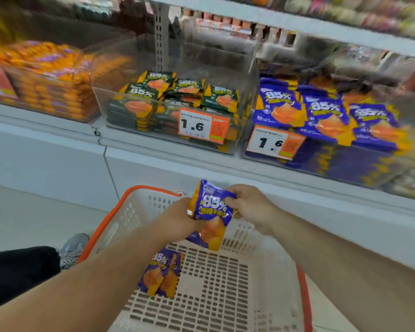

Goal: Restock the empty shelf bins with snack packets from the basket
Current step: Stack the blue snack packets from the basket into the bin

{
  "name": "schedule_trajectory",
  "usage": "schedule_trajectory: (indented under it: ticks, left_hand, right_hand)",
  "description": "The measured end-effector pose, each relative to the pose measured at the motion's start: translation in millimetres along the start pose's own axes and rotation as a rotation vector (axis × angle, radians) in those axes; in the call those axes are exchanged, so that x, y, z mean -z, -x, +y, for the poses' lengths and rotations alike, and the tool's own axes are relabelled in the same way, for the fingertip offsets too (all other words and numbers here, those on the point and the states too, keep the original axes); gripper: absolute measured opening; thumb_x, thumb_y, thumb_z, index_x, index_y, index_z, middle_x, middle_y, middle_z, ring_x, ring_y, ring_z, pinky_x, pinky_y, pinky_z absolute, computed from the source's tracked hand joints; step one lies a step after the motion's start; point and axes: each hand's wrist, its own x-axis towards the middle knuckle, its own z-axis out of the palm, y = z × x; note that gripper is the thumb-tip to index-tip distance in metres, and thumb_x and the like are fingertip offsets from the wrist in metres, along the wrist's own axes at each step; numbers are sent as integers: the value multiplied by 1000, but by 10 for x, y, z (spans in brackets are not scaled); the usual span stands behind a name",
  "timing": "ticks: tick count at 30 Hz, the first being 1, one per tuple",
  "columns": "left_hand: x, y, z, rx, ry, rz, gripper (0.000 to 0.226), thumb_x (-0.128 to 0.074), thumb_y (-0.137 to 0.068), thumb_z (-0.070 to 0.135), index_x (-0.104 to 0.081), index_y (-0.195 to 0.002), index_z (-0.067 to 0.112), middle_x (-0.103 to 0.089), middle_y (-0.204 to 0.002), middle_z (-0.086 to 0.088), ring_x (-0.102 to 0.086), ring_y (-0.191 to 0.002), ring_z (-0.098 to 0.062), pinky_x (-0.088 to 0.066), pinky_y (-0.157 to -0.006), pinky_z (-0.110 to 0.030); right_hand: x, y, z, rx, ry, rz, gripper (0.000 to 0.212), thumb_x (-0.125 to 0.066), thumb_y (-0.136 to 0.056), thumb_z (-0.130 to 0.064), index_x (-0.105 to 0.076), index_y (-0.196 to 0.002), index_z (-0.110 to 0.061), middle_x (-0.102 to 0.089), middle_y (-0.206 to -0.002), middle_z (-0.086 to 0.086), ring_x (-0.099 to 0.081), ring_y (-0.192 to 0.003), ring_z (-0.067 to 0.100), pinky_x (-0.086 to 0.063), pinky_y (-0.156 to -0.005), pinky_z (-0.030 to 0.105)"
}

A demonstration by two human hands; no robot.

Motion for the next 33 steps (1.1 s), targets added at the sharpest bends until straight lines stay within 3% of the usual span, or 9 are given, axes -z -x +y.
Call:
schedule_trajectory:
  ticks: [3,7,10,13,17,23,26,29,33]
  left_hand:
    - [-24,88,320,-94,82,84,13,-71,-83,9,-70,-86,22,-73,-82,4,-67,-77,-11,-51,-71,-27]
    - [-91,78,728,-138,301,164,21,-68,-84,1,-71,-92,20,-76,-85,4,-69,-80,-14,-53,-73,-25]
    - [-172,54,1122,-247,496,163,26,-67,-86,-2,-68,-101,19,-76,-92,4,-71,-85,-14,-55,-71,-22]
    - [-278,-2,1476,-337,546,148,25,-68,-87,1,-67,-104,20,-76,-96,4,-71,-93,-18,-57,-80,-30]
    - [-367,-201,1833,-400,392,205,22,-69,-88,21,-62,-108,25,-72,-99,11,-69,-92,-13,-57,-84,-40]
    - [-137,-548,2222,-593,-382,620,88,-66,-82,52,-25,-150,15,-36,-148,-2,-35,-136,-21,-32,-110,-42]
    - [-36,-797,2219,-564,-578,646,88,-53,-85,61,-21,-152,14,-23,-157,-4,-21,-144,-22,-20,-115,-41]
    - [-22,-978,2206,-547,-647,635,82,-44,-90,61,-21,-152,12,-19,-159,-8,-16,-146,-24,-15,-118,-42]
    - [-93,-1078,2093,-573,-635,703,78,-35,-90,58,-28,-150,8,-25,-158,-10,-20,-146,-26,-17,-119,-42]
  right_hand:
    - [297,293,-233,42,-178,143,13,-58,-94,-7,-59,-94,-19,-60,-84,7,-50,-68,22,-42,-59,29]
    - [580,700,-419,197,-234,354,39,-68,-87,-8,-44,-113,-25,-61,-104,4,-62,-84,19,-53,-70,34]
    - [707,971,-448,263,-259,370,37,-69,-84,-3,-48,-107,-23,-62,-98,1,-60,-64,-2,-45,-52,14]
    - [837,1101,-429,268,-294,413,39,-65,-85,6,-55,-108,-23,-68,-93,5,-59,-56,3,-44,-51,16]
    - [1154,1055,-468,218,-496,509,45,-56,-88,11,-58,-119,-22,-68,-102,6,-57,-56,11,-45,-56,26]
    - [2025,844,-484,192,-349,727,56,-56,-87,4,-53,-136,-23,-62,-117,5,-57,-76,18,-46,-59,27]
    - [2402,720,-550,138,-298,755,61,-60,-86,3,-47,-142,-14,-61,-107,5,-55,-85,21,-55,-71,40]
    - [2687,549,-653,75,-243,762,61,-53,-88,6,-43,-144,-15,-56,-97,6,-57,-82,29,-56,-60,39]
    - [2931,216,-734,53,-114,828,51,-45,-89,10,-50,-137,-8,-56,-95,5,-62,-97,33,-53,-80,46]
